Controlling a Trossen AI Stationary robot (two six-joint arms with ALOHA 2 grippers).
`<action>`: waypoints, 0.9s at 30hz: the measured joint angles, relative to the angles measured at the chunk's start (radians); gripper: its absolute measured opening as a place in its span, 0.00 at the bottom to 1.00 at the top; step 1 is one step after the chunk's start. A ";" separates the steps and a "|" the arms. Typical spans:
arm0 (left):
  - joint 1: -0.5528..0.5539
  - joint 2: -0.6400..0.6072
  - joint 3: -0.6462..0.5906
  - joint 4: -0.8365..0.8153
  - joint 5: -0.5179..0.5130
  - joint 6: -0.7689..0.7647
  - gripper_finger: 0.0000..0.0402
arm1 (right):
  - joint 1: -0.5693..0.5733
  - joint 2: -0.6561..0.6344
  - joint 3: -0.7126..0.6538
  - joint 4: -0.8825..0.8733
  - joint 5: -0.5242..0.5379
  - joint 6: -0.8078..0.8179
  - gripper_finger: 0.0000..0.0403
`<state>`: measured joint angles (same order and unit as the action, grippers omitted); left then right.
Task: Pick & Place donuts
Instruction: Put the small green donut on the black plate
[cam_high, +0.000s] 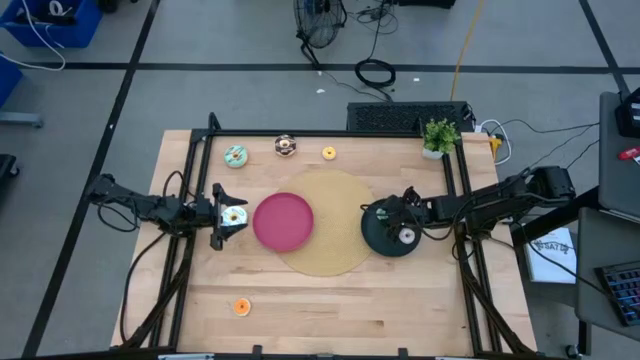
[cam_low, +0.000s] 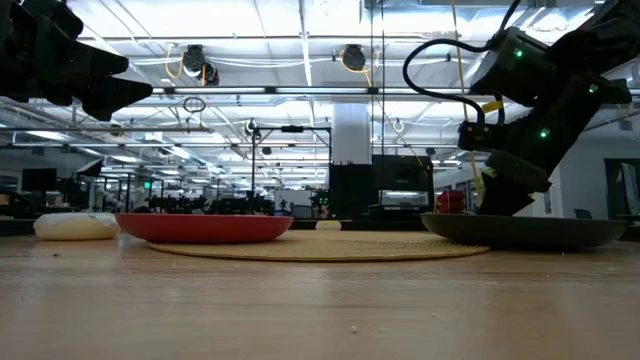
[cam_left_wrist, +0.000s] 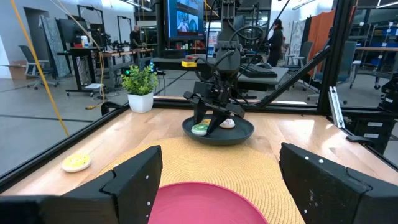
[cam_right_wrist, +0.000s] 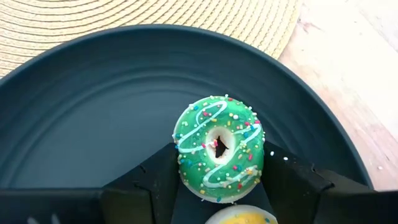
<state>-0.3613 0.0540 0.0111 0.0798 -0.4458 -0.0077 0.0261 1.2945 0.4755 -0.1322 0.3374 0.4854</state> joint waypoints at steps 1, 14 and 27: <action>0.000 0.000 0.000 0.000 0.000 0.000 0.80 | 0.000 0.000 0.000 0.000 -0.002 0.000 0.49; 0.000 0.000 0.000 0.000 0.000 0.000 0.79 | -0.001 0.000 0.000 0.002 -0.026 -0.016 0.71; 0.000 0.000 0.000 0.000 0.000 0.000 0.79 | -0.003 -0.039 0.000 -0.002 -0.027 0.049 0.70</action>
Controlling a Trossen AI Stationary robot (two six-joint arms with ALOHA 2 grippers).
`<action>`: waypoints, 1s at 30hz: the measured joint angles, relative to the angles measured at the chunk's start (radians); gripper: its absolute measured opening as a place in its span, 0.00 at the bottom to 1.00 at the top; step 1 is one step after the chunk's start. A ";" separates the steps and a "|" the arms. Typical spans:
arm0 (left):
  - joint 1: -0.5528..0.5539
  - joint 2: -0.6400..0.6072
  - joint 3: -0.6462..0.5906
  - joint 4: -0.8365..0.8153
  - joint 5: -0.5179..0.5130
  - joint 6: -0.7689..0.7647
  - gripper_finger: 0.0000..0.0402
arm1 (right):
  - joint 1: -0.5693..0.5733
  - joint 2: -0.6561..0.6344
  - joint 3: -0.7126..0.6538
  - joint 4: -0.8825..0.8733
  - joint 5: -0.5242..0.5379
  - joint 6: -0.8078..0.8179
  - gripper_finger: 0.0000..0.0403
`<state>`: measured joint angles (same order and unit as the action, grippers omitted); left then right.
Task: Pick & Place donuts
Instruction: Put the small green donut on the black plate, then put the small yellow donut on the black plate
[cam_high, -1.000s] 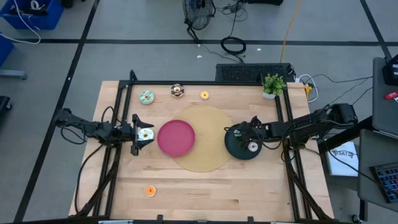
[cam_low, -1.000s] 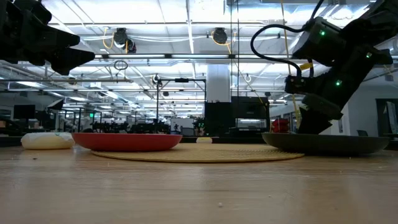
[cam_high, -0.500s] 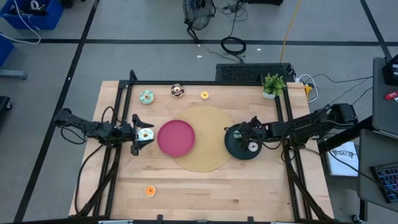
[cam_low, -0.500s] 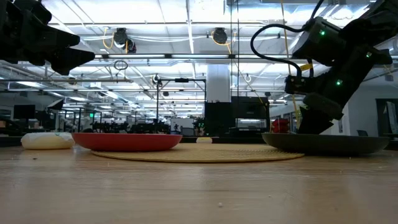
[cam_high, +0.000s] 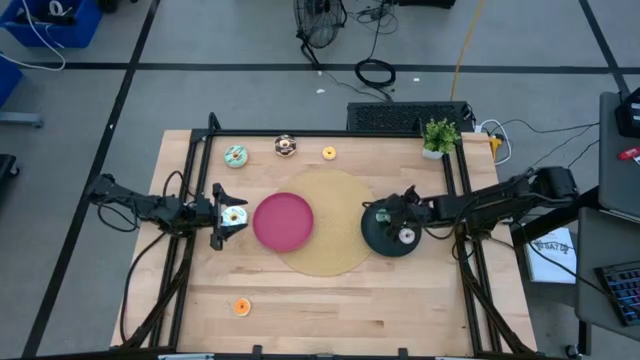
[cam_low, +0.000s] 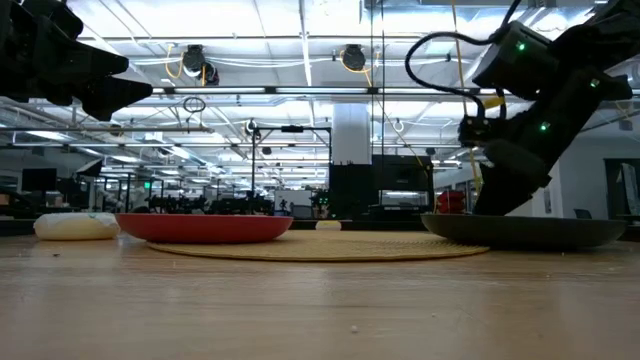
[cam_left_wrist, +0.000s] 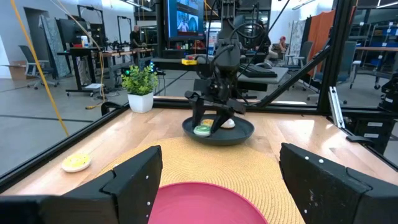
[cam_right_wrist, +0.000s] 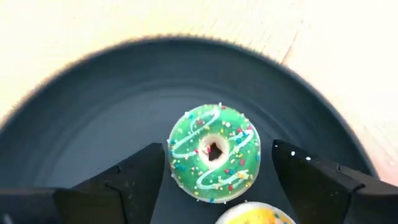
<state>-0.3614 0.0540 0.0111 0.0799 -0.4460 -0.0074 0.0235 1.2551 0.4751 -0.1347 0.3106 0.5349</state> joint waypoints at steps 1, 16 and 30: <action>0.000 0.000 0.000 0.000 0.000 0.000 0.79 | -0.003 -0.013 0.000 0.002 0.000 0.001 0.70; 0.000 0.000 0.000 0.000 0.000 0.000 0.80 | -0.036 -0.122 0.000 0.412 -0.056 -0.184 0.70; 0.000 0.000 0.000 0.000 0.000 0.000 0.80 | -0.032 0.057 0.000 0.760 -0.123 -0.381 0.70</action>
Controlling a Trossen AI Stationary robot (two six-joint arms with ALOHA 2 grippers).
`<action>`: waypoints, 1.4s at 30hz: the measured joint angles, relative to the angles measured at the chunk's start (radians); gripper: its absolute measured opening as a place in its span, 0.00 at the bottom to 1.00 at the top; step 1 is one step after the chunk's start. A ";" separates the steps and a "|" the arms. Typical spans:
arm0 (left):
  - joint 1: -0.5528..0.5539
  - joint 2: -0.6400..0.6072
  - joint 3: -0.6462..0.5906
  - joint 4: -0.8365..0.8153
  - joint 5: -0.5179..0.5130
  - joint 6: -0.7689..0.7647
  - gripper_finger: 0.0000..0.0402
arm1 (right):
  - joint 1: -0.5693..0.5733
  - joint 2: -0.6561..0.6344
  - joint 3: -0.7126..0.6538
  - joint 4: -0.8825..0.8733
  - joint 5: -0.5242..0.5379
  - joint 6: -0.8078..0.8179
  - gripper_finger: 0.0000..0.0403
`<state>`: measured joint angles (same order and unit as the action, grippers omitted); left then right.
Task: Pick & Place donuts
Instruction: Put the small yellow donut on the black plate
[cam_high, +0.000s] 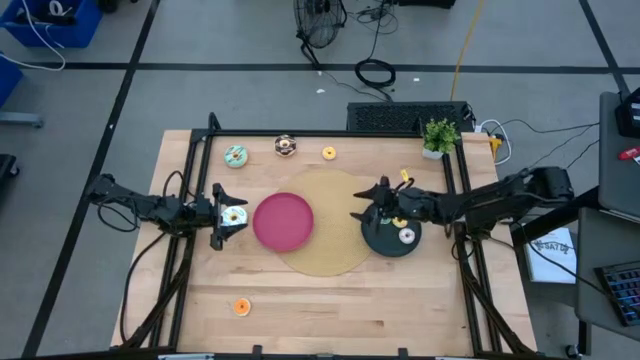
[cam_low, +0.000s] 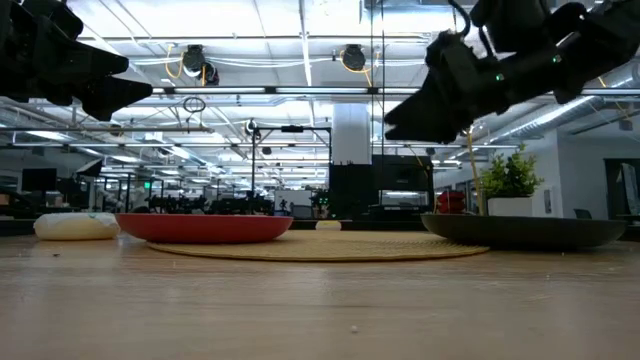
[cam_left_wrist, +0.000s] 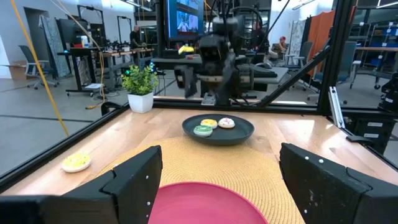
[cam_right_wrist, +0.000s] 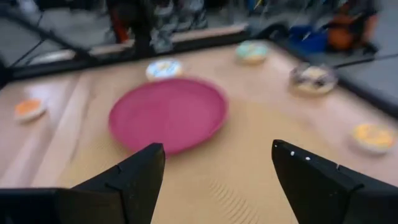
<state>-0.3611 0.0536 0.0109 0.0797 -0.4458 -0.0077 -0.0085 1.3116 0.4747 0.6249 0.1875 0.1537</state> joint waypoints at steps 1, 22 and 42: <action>0.000 0.000 0.000 0.000 0.000 0.000 0.80 | 0.003 0.019 0.000 0.003 -0.030 0.007 0.70; 0.000 0.000 0.000 0.000 0.000 0.000 0.79 | -0.274 0.213 0.458 -0.495 -0.058 -0.017 0.70; 0.000 0.000 0.000 0.000 0.000 0.000 0.80 | -0.490 0.649 0.860 -0.692 -0.145 -0.100 0.70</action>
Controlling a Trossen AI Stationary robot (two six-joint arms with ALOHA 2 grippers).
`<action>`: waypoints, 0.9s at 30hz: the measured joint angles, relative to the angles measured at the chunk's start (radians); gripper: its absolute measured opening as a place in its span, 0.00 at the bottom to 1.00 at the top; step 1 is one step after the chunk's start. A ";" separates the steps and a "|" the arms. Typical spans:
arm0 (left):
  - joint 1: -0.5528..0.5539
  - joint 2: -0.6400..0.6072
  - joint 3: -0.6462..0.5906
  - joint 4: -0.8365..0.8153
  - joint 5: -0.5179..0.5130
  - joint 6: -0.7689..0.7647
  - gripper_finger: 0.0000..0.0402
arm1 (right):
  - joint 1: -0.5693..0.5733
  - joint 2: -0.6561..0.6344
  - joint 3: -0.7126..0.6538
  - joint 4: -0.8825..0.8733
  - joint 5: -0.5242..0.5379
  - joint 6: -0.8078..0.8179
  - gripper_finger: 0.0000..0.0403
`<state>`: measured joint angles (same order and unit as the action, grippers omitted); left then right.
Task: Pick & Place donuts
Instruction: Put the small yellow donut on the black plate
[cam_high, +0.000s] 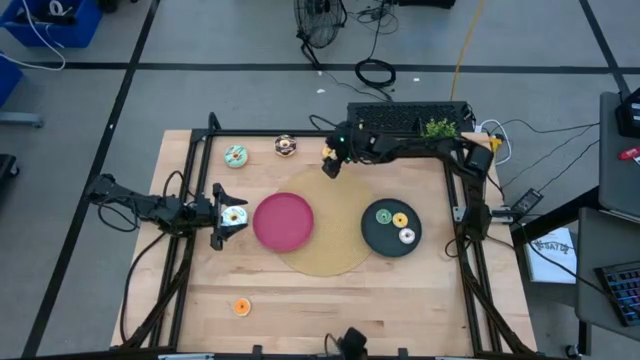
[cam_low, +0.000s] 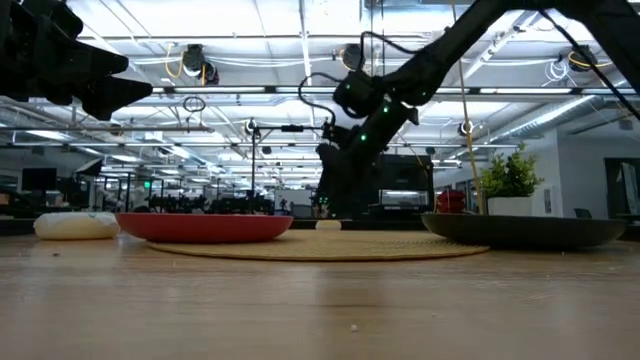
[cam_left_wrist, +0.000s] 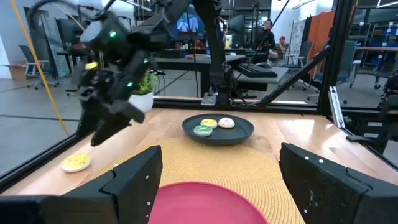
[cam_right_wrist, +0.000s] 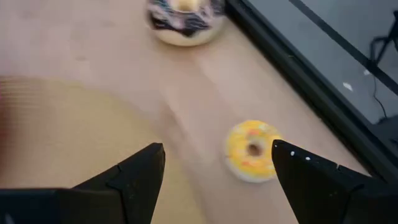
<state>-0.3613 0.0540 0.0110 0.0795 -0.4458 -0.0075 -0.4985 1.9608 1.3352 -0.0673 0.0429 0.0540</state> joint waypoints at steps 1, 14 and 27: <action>0.000 0.000 0.000 0.000 0.000 0.000 0.79 | -0.014 0.004 0.003 -0.027 -0.008 0.009 0.70; 0.000 0.000 0.000 0.000 0.000 0.000 0.80 | -0.110 0.020 0.016 -0.096 -0.128 0.057 0.70; 0.000 0.000 0.000 0.000 0.000 0.000 0.80 | -0.103 0.089 0.034 -0.096 -0.180 0.073 0.70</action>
<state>-0.3613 0.0536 0.0113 0.0799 -0.4461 -0.0076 -0.6014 2.0497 1.3689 -0.1633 -0.1368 0.1271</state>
